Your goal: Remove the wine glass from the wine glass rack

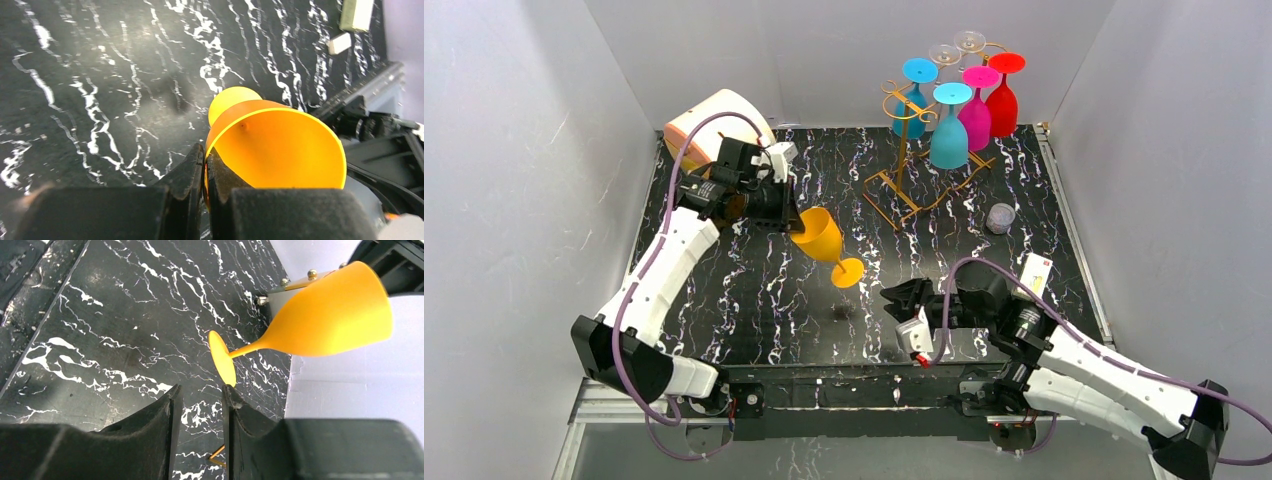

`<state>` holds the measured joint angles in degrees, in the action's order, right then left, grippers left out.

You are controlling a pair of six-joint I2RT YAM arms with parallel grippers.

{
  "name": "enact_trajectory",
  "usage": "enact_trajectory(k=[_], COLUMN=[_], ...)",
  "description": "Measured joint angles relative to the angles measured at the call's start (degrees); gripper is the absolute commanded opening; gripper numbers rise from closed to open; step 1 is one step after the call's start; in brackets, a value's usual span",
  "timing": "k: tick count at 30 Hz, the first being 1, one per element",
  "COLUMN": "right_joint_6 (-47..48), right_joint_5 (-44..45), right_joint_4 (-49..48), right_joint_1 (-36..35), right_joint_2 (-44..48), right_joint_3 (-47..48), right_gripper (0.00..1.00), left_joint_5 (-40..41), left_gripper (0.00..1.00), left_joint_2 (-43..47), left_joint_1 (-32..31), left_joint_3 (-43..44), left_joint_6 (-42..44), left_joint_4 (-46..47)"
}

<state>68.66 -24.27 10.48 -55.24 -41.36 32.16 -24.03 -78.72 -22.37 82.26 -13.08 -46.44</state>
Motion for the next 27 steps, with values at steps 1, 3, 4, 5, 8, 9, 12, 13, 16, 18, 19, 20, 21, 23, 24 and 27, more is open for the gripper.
enact_trajectory(k=[1, 3, 4, 5, 8, 9, 12, 13, 16, 18, 19, 20, 21, 23, 24, 27], right_joint_6=[-1.2, -4.0, -6.2, -8.3, -17.2, -20.6, -31.3, -34.2, -47.3, -55.2, -58.9, -61.9, -65.4, -72.2, -75.7, -84.3], right_joint_5=[0.1, 0.2, 0.5, 0.9, 4.2, 5.7, 11.8, 14.0, 26.0, 34.3, 38.1, 40.8, 43.7, 48.5, 50.6, 54.6], right_joint_4=[-0.3, -1.3, -2.6, -4.0, -9.3, -10.7, -14.4, -15.5, -17.0, -15.9, -14.4, -13.2, -11.1, -7.0, -4.8, 0.9], right_joint_1=[0.0, 0.0, 0.0, 0.0, 0.0, 0.0, 0.0, 0.0, 0.0, 0.0, 0.0, 0.0, 0.0, 0.0, 0.0, 0.0], right_joint_2=[0.7, 1.9, 2.6, 3.3, 5.5, 6.1, 7.1, 7.2, 6.8, 4.9, 3.6, 2.5, 0.8, -2.1, -3.1, -5.0], right_joint_3=[-0.1, -0.3, -0.6, -1.2, -3.7, -4.4, -5.0, -5.0, -4.2, -1.9, 0.0, 1.8, 4.0, 8.0, 9.6, 12.7], right_gripper=[0.43, 0.43, 0.44, 0.45, 0.53, 0.56, 0.69, 0.75, 0.85, 0.89, 0.90, 0.92, 0.93, 0.95, 0.96, 0.97], left_joint_5=[1.9, 5.7, 7.3, 9.5, 14.3, 15.6, 20.4, 21.6, 25.7, 28.0, 29.2, 30.6, 31.8, 34.1, 35.2, 37.6], left_gripper=[0.00, 0.00, 0.00, 0.00, 0.00, 0.00, 0.00, 0.00, 0.00, 0.00, 0.00, 0.00, 0.00, 0.00, 0.00, 0.00], left_joint_2=[0.3, 1.0, 1.4, 2.0, 2.9, 3.0, 3.0, 3.0, 2.5, 1.9, 1.4, 0.7, 0.1, -1.4, -2.1, -4.3], left_joint_1=[0.0, 0.0, 0.0, 0.0, 0.0, 0.0, 0.0, 0.0, 0.0, 0.0, 0.0, 0.0, 0.0, 0.0, 0.0, 0.0], left_joint_3=[0.0, -0.3, -0.6, -1.4, -3.9, -4.6, -6.6, -6.8, -6.9, -6.9, -6.9, -6.9, -6.9, -6.9, -6.8, -6.6], left_joint_6=[-0.1, -0.6, -0.9, -1.2, -2.1, -2.3, -3.1, -3.3, -3.8, -4.0, -4.1, -4.2, -4.3, -4.3, -4.3, -4.3], left_joint_4=[0.0, 0.2, 0.5, 1.1, 2.3, 2.6, 3.6, 3.7, 4.5, 5.1, 5.5, 5.9, 6.2, 6.7, 6.9, 7.2])
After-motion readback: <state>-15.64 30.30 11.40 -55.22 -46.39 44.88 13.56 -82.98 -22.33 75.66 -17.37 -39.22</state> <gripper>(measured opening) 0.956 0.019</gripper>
